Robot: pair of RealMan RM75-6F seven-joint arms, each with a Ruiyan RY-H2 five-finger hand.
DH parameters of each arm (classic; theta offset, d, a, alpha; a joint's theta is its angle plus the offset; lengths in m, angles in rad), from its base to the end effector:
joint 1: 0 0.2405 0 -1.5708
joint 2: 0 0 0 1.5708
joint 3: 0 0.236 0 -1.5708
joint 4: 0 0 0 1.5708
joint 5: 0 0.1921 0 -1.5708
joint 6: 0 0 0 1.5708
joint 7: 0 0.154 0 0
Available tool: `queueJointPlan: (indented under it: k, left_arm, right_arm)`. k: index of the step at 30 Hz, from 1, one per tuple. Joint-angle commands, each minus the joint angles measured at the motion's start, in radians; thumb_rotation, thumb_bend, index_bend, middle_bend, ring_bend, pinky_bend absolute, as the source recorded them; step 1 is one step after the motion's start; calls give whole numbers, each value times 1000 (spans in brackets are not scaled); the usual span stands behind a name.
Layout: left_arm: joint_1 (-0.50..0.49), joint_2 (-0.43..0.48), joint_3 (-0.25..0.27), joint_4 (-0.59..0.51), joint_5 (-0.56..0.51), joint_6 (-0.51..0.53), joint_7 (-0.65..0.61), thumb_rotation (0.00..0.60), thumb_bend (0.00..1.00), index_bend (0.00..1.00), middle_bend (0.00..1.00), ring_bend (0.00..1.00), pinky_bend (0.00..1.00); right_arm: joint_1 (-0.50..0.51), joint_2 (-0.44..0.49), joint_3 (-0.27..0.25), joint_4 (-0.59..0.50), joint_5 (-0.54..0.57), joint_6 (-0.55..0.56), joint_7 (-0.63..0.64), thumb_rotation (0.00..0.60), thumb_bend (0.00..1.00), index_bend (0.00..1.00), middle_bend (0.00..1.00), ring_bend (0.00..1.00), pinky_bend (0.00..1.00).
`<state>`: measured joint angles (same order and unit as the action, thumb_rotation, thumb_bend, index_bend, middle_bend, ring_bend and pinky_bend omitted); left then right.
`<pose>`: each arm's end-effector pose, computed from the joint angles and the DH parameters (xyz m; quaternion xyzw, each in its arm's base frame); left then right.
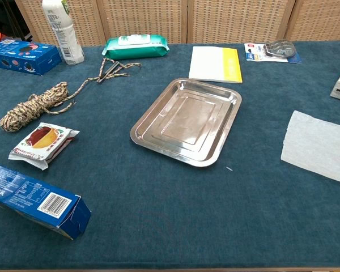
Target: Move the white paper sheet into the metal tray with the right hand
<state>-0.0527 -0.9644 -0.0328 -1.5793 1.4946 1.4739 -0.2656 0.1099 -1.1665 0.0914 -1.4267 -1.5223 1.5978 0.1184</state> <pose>-0.3083 0.1760 0.2147 -0.5683 -0.4270 -0.3963 0.5811 -0.2949 -0.2036 0.1905 0.5745 -0.3225 0.4433 0.6079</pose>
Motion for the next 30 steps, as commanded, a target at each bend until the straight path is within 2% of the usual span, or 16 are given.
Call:
queueJointPlan:
  k: [1, 6, 11, 15, 18, 21, 28, 30]
  left_arm:
    - [2, 4, 0, 3, -3, 0, -13, 600, 0, 0, 0, 0, 0]
    - [2, 8, -2, -4, -8, -1, -17, 600, 0, 0, 0, 0, 0]
    - [2, 9, -2, -10, -7, 1, -10, 600, 0, 0, 0, 0, 0]
    - [-11, 8, -7, -10, -29, -31, -2, 600, 0, 0, 0, 0, 0]
    - [-18, 8, -13, -13, -43, -43, 2, 600, 0, 0, 0, 0, 0]
    - [-20, 9, -14, -17, -52, -52, 5, 600, 0, 0, 0, 0, 0]
    - [-34, 8, -21, -16, -75, -83, 15, 600, 0, 0, 0, 0, 0]
    - [-38, 7, -22, -15, -82, -92, 15, 600, 0, 0, 0, 0, 0]
  right_arm:
    - [-2, 4, 2, -8, 8, -10, -11, 600, 0, 86, 0, 0, 0]
    - [5, 2, -1, 7, 8, -36, -54, 600, 0, 130, 0, 0, 0]
    - [44, -9, -4, 31, 10, -119, -11, 600, 0, 274, 0, 0, 0]
    - [119, -28, 27, 82, 45, -235, -18, 600, 2, 352, 0, 0, 0]
    - [178, -23, 47, 84, 80, -340, -17, 600, 55, 410, 0, 0, 0]
    - [233, -23, 72, 81, 128, -432, -63, 600, 149, 412, 0, 0, 0]
    - [336, -46, 117, 56, 251, -591, -195, 600, 156, 413, 0, 0, 0]
    - [364, -65, 126, 50, 290, -626, -234, 600, 191, 417, 0, 0, 0]
